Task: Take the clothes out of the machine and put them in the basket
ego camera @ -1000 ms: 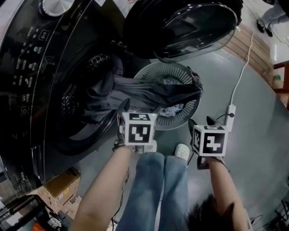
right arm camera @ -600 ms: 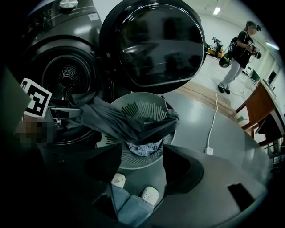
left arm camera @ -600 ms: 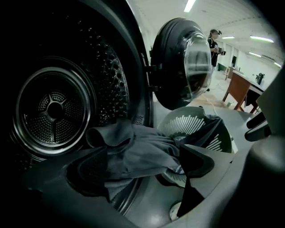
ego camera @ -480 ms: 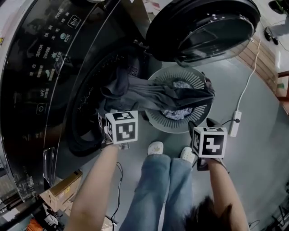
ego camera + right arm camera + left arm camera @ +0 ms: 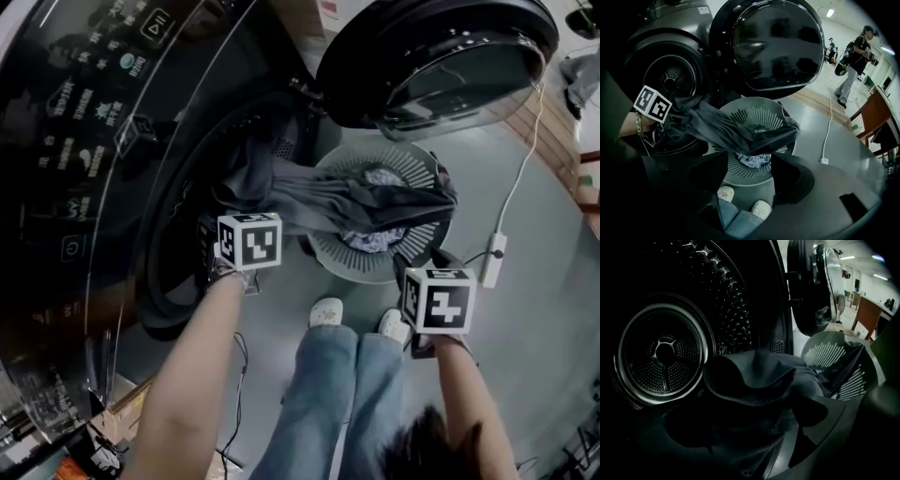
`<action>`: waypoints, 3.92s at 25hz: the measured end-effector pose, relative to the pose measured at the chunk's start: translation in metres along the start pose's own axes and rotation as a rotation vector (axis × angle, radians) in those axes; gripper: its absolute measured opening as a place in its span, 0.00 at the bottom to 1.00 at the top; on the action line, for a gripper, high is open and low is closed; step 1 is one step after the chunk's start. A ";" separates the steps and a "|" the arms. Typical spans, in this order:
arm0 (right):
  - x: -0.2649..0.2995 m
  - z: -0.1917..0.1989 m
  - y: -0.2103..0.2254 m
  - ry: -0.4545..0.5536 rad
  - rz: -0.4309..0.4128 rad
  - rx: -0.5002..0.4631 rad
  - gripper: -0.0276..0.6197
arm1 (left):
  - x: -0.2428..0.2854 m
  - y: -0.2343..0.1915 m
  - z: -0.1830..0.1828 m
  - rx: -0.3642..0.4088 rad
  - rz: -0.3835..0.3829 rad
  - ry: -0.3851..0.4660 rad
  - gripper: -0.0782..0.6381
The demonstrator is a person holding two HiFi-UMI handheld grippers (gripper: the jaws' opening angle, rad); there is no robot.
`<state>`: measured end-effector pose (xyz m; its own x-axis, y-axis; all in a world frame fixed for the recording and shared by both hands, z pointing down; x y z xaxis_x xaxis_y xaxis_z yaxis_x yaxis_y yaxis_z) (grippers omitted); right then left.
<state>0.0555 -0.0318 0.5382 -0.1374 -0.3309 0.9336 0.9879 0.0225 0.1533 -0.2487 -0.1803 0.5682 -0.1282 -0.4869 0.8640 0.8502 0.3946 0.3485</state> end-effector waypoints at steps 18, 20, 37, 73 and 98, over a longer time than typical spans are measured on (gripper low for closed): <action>0.001 0.006 0.009 0.005 0.004 0.005 0.46 | -0.019 -0.001 -0.004 -0.073 0.037 0.055 0.24; -0.007 0.003 0.010 0.013 0.002 0.000 0.46 | -0.033 -0.001 -0.009 -0.068 0.039 0.078 0.24; -0.072 -0.019 0.032 0.063 0.015 -0.037 0.45 | -0.151 0.015 -0.047 -0.212 0.101 0.234 0.24; -0.083 -0.003 0.068 0.065 0.024 0.010 0.45 | -0.209 0.187 -0.138 -0.127 0.711 0.354 0.24; -0.052 0.011 0.039 0.034 0.016 0.033 0.45 | -0.103 0.142 -0.049 -0.044 0.425 0.107 0.83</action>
<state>0.1008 -0.0037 0.4989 -0.1185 -0.3622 0.9245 0.9870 0.0592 0.1497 -0.0894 -0.1116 0.5109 0.2890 -0.3676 0.8840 0.8375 0.5444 -0.0475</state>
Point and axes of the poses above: the fingertips, and each gripper's own axes: x forward along the fingers, y to its right, z out of its underside, the point moved 5 cm from there along -x, backward along the fingers, and after that the axes turned 1 degree about x, right-handed, at the moved point
